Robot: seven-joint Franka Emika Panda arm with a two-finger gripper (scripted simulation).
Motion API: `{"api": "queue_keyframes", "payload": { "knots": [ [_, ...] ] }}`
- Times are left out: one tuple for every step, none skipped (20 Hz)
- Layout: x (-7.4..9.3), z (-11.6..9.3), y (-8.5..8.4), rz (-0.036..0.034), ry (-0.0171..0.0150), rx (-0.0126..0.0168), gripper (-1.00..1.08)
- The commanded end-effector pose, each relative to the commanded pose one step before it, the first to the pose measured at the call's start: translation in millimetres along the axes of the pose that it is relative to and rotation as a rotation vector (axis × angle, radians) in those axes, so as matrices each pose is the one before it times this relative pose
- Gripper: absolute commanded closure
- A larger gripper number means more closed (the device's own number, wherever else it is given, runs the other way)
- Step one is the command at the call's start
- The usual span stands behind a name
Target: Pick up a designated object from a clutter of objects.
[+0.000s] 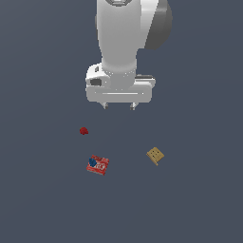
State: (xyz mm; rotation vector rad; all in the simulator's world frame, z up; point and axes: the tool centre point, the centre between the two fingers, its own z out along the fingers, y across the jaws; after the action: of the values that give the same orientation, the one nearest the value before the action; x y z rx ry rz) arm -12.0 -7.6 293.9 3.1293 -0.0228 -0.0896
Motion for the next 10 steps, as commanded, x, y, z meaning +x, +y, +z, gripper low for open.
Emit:
{"api": "queue_keyframes", "payload": {
  "knots": [
    [0.0,0.0,0.01,0.0,0.0,0.0,-0.92],
    [0.14,-0.08,0.04,-0.00088,0.00022,-0.00037,-0.92],
    [0.41,-0.25,0.08,-0.00264,0.00066,-0.00109,-0.92],
    [0.66,-0.43,0.23,-0.00416,0.00105,-0.00175,-0.92],
    [0.85,-0.69,0.36,-0.00561,0.00146,-0.00245,-0.92],
    [0.91,-1.04,0.62,-0.00638,0.00175,-0.00295,-0.92],
    [0.63,-1.22,0.77,-0.00508,0.00154,-0.00258,-0.92],
    [0.24,-1.26,0.85,-0.00303,0.00112,-0.00185,-0.92],
    [-0.11,-1.23,0.86,-0.00109,0.0007,-0.00109,-0.92],
    [-0.36,-1.02,0.72,0.00051,0.00029,-0.00036,-0.92]
  ]
}}
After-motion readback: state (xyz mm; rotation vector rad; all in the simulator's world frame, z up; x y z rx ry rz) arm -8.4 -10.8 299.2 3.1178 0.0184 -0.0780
